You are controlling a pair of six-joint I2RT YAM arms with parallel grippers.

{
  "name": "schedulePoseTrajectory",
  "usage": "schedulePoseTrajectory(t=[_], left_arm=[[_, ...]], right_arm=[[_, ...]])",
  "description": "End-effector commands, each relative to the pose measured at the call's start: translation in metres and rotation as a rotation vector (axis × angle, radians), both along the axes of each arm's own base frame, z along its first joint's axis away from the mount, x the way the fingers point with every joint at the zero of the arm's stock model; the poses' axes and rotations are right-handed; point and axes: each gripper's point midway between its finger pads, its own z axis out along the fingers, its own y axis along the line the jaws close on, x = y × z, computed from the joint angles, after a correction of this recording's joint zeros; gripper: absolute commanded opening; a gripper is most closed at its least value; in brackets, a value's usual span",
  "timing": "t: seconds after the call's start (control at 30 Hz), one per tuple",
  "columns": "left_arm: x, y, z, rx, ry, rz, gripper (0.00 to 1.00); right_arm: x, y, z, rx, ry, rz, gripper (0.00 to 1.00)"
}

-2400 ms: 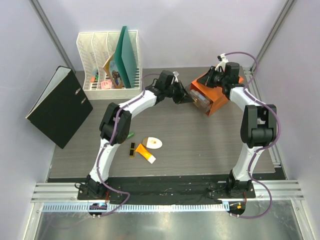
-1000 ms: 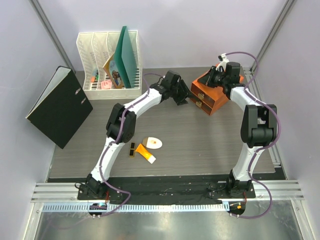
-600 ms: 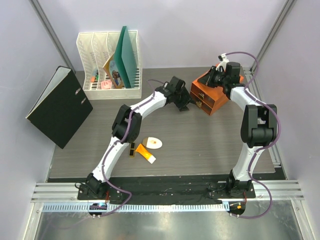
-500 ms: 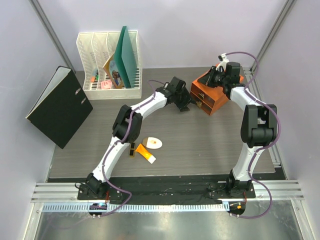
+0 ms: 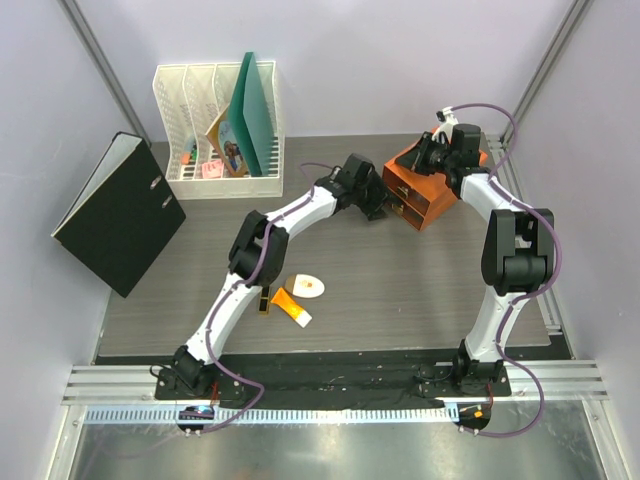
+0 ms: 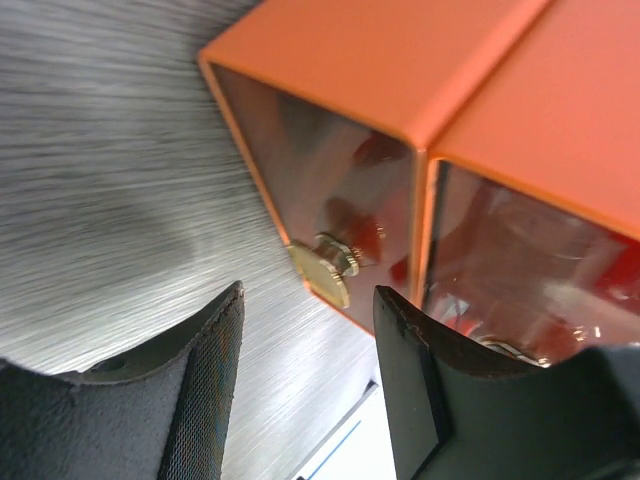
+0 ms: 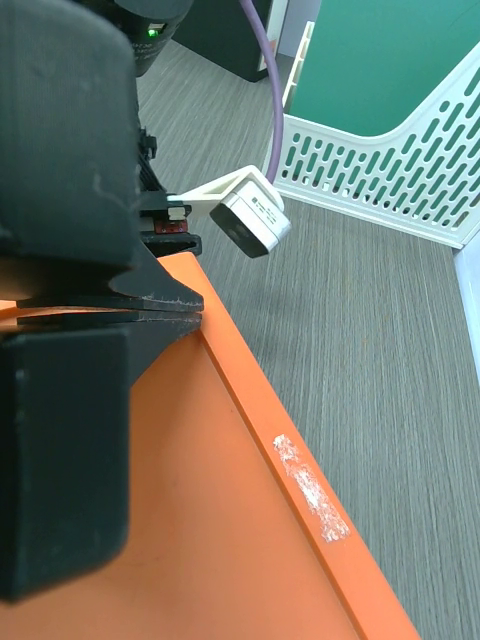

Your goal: Organize the makeup

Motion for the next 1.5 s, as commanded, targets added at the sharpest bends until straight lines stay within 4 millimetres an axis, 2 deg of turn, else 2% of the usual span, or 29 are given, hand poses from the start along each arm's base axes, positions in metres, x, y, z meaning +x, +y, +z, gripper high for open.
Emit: schedulePoseTrajectory(t=[0.0,0.5,0.57,0.8,1.0,1.23,1.27,1.33,1.37,1.4,1.43,1.47], left_arm=[[0.008,-0.019,0.025,-0.088,-0.052,-0.002,0.55],[0.004,0.001,-0.009,0.118,0.013,0.059,0.54],[0.0,0.005,-0.021,0.145,0.038,0.055,0.54],[-0.018,0.02,-0.044,0.236,0.108,0.012,0.49],[-0.027,0.044,-0.049,0.303,0.148,0.014,0.39],[-0.041,0.084,-0.05,0.386,0.174,-0.014,0.36],[-0.047,0.094,-0.057,0.408,0.197,-0.017,0.35],[-0.051,0.104,-0.05,0.416,0.195,-0.029,0.35],[-0.062,0.113,-0.059,0.439,0.229,-0.037,0.35],[-0.066,0.119,-0.06,0.444,0.244,-0.039,0.35],[-0.07,0.122,-0.051,0.437,0.241,-0.041,0.35],[-0.081,0.131,-0.062,0.456,0.272,-0.048,0.35]], right_arm=[[-0.118,-0.015,-0.167,-0.127,0.665,-0.008,0.01],[-0.118,-0.014,-0.167,-0.125,0.668,-0.008,0.01],[-0.118,-0.015,-0.167,-0.129,0.666,-0.008,0.01],[-0.118,-0.015,-0.167,-0.127,0.668,-0.01,0.01],[-0.12,-0.015,-0.167,-0.127,0.671,-0.01,0.01],[-0.12,-0.016,-0.168,-0.129,0.67,-0.011,0.01],[-0.12,-0.016,-0.168,-0.128,0.672,-0.012,0.01],[-0.119,-0.015,-0.167,-0.129,0.667,-0.01,0.01],[-0.119,-0.015,-0.168,-0.128,0.669,-0.011,0.01],[-0.119,-0.015,-0.168,-0.129,0.67,-0.01,0.01],[-0.119,-0.015,-0.168,-0.13,0.67,-0.011,0.01],[-0.119,-0.016,-0.168,-0.132,0.668,-0.012,0.01]])
